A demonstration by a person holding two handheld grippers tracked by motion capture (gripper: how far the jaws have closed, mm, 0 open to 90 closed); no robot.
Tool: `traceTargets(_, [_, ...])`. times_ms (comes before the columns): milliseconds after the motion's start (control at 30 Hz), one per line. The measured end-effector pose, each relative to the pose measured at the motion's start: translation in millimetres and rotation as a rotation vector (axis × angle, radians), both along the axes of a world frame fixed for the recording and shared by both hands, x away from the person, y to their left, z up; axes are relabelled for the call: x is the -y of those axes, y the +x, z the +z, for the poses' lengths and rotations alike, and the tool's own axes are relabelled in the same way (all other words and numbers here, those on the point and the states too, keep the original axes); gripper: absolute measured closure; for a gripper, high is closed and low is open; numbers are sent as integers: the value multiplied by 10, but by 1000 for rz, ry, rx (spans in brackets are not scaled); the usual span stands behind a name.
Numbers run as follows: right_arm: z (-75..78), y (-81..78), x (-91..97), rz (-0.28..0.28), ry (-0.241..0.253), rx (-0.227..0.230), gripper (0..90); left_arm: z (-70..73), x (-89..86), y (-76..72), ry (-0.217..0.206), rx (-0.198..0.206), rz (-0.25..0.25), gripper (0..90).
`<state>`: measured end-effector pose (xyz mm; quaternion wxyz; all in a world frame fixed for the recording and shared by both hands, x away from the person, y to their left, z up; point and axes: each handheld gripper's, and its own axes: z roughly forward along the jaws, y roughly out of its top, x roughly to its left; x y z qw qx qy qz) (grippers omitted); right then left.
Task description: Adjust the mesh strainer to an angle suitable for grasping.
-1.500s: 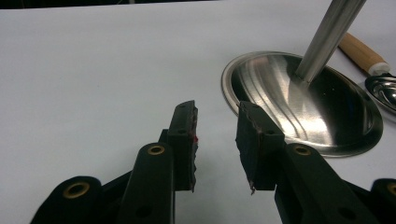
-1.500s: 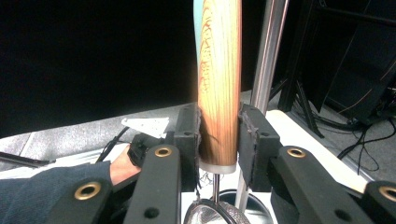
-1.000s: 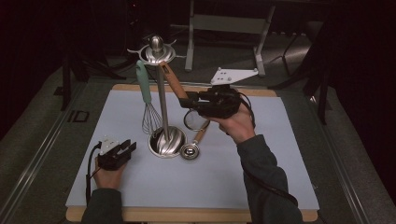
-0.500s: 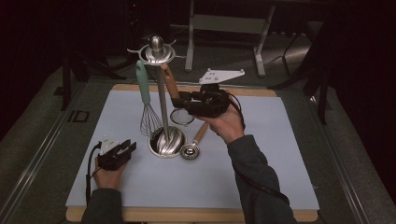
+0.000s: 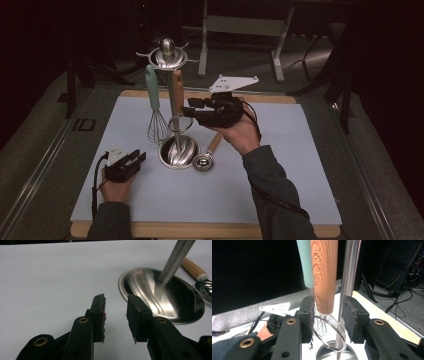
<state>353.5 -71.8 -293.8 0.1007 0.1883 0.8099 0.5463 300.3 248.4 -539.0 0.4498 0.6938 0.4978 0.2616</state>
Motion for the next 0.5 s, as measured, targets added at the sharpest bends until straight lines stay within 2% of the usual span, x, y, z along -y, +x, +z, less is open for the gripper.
traceTargets(400, [-76,3,127,-19,-42,-1,574,-1,2,2,0,-3,3,679])
traceTargets(500, [-106,13,180,-43,-67,1,572,0,3,2,1,-3,3,679])
